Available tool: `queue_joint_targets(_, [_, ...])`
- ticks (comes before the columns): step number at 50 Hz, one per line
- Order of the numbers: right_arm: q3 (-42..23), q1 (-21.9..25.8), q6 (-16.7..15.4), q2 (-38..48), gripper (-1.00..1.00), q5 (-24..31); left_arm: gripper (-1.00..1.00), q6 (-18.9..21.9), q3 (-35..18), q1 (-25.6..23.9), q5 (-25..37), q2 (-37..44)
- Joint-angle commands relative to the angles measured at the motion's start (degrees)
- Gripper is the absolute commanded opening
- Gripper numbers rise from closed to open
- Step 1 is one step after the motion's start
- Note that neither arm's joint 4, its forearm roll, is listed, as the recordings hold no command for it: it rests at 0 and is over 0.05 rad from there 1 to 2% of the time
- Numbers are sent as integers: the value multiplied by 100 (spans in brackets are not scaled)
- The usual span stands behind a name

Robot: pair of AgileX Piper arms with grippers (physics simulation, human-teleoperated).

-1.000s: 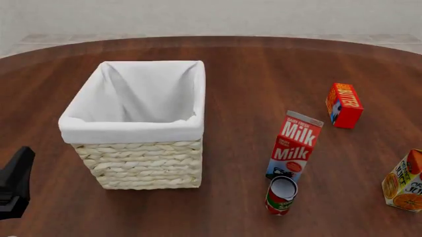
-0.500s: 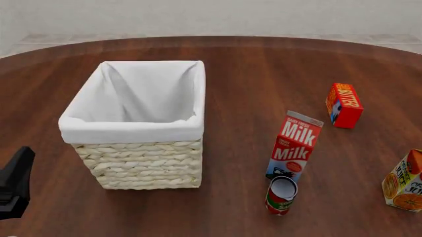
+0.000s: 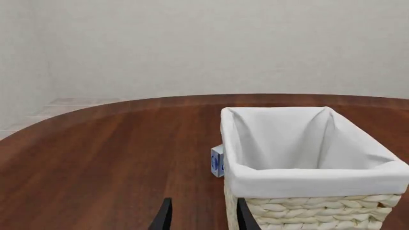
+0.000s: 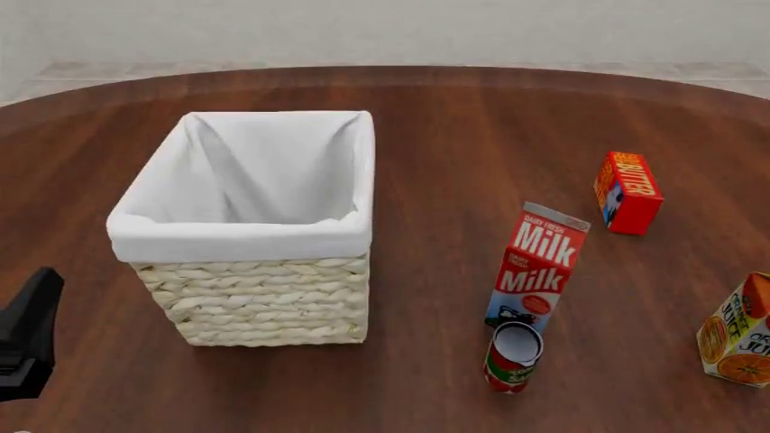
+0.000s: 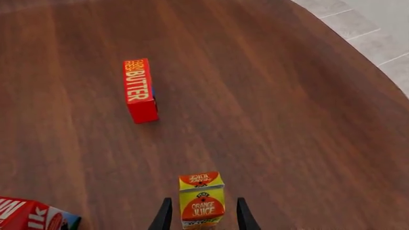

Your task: Pick up the orange juice, and put it in the basket.

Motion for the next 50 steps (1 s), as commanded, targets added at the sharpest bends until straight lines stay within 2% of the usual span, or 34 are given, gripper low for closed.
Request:
queue_joint_targets(1, [179, -17, -20, 221, 100, -318, 100, 0, 0, 0, 0, 0])
queue_joint_targets(50, [861, 31, -31, 1262, 100, -1644, 100, 0, 0, 0, 0, 0])
